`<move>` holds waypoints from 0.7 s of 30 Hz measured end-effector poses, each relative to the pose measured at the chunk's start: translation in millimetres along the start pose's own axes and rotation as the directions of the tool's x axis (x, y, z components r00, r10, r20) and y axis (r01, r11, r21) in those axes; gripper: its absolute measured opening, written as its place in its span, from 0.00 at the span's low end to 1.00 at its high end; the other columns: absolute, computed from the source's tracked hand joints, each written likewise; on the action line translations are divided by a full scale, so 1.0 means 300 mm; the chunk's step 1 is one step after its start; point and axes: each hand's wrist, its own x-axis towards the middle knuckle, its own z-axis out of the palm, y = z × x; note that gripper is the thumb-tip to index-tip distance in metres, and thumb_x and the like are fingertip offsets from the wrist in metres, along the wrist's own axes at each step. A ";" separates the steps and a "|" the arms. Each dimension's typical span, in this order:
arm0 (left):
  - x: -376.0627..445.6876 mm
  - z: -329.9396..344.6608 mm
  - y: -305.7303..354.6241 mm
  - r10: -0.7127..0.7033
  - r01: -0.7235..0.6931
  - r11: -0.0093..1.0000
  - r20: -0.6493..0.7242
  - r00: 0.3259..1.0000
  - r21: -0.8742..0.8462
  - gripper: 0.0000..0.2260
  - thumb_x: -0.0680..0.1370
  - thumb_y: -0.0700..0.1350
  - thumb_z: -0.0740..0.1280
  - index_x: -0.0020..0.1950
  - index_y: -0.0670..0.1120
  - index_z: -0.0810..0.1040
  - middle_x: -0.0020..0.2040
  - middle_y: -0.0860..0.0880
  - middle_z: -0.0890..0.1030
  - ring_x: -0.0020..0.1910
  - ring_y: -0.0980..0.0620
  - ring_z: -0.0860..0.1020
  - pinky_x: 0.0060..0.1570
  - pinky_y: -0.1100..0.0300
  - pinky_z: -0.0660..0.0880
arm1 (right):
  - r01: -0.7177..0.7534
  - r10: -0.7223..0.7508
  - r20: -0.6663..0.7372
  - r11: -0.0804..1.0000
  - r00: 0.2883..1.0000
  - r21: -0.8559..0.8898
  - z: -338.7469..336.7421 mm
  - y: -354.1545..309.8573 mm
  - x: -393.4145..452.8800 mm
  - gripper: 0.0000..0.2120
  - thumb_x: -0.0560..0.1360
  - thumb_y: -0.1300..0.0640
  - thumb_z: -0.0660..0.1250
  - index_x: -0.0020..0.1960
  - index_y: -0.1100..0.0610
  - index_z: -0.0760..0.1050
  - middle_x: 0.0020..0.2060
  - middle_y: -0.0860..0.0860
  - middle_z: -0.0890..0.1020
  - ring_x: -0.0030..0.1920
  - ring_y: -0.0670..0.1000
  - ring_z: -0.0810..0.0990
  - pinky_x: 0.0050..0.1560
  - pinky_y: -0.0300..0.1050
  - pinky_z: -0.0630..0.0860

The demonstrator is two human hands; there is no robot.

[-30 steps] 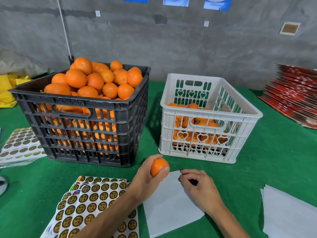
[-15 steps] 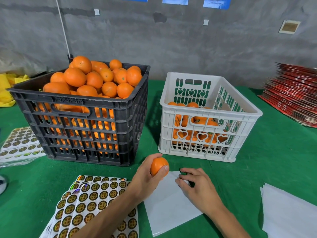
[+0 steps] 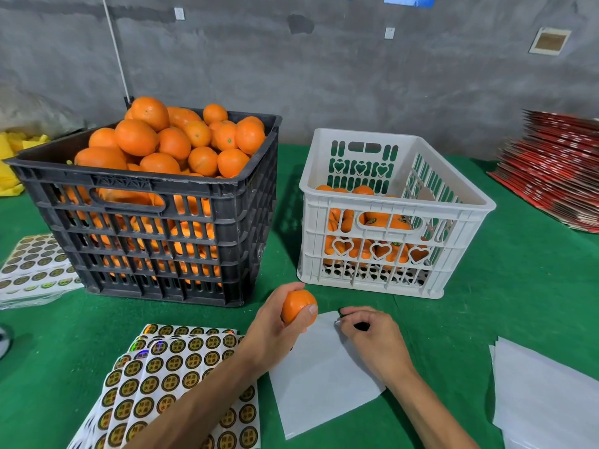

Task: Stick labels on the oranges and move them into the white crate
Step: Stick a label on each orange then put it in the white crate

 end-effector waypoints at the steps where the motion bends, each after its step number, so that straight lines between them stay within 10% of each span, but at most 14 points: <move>1: 0.001 0.000 -0.001 -0.001 0.001 1.000 0.002 1.000 0.001 0.26 0.73 0.71 0.68 0.69 0.68 0.69 0.63 0.56 0.75 0.53 0.49 0.83 0.38 0.62 0.81 | 0.001 0.000 -0.054 1.000 0.999 0.026 0.005 -0.004 -0.007 0.10 0.76 0.56 0.74 0.36 0.48 0.85 0.46 0.37 0.84 0.47 0.37 0.82 0.42 0.26 0.71; 6: 0.001 0.001 -0.002 0.009 -0.009 1.000 0.000 1.000 -0.025 0.25 0.74 0.69 0.69 0.69 0.66 0.70 0.63 0.54 0.75 0.53 0.47 0.83 0.38 0.60 0.81 | 0.259 -0.289 -0.304 0.956 0.908 -0.137 0.036 -0.047 -0.045 0.04 0.80 0.55 0.70 0.51 0.49 0.84 0.46 0.38 0.82 0.46 0.41 0.78 0.46 0.41 0.74; 17: -0.003 -0.022 0.079 0.139 -0.147 0.961 -0.051 0.989 -0.235 0.22 0.79 0.57 0.71 0.71 0.53 0.75 0.63 0.46 0.81 0.62 0.44 0.81 0.57 0.52 0.81 | 0.609 -0.639 -0.047 0.751 0.768 -0.254 0.081 -0.091 -0.083 0.18 0.83 0.49 0.66 0.72 0.51 0.76 0.69 0.42 0.77 0.68 0.41 0.73 0.68 0.54 0.74; 21: 0.019 -0.030 0.229 0.219 -0.232 0.931 -0.079 0.973 -0.283 0.22 0.80 0.60 0.69 0.72 0.57 0.73 0.64 0.53 0.81 0.64 0.47 0.81 0.59 0.53 0.81 | 0.679 -0.807 -0.120 0.557 0.578 -0.478 0.083 -0.187 -0.087 0.31 0.81 0.47 0.68 0.79 0.57 0.65 0.78 0.49 0.67 0.78 0.46 0.65 0.77 0.47 0.65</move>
